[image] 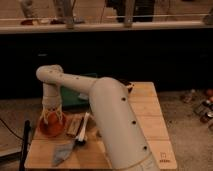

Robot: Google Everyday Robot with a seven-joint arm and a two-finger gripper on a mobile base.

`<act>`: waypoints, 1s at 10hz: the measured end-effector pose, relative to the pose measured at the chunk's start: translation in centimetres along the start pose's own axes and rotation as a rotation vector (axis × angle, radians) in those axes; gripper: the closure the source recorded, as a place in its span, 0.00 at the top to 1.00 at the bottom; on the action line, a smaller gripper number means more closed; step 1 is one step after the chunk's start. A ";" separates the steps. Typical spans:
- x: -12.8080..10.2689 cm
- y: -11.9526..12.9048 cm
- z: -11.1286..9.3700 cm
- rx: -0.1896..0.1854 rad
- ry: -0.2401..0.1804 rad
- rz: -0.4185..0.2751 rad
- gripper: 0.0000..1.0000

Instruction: Place apple in red bowl

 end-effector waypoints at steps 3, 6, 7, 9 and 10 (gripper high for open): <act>0.2 0.1 0.1 0.010 -0.007 0.006 0.29; 0.3 -0.1 0.4 0.030 -0.010 -0.006 0.60; 0.3 -0.1 0.5 0.033 -0.010 -0.007 0.70; 0.4 -0.1 0.6 0.039 -0.010 -0.011 0.80; 0.3 -0.2 0.7 0.041 -0.011 -0.015 0.80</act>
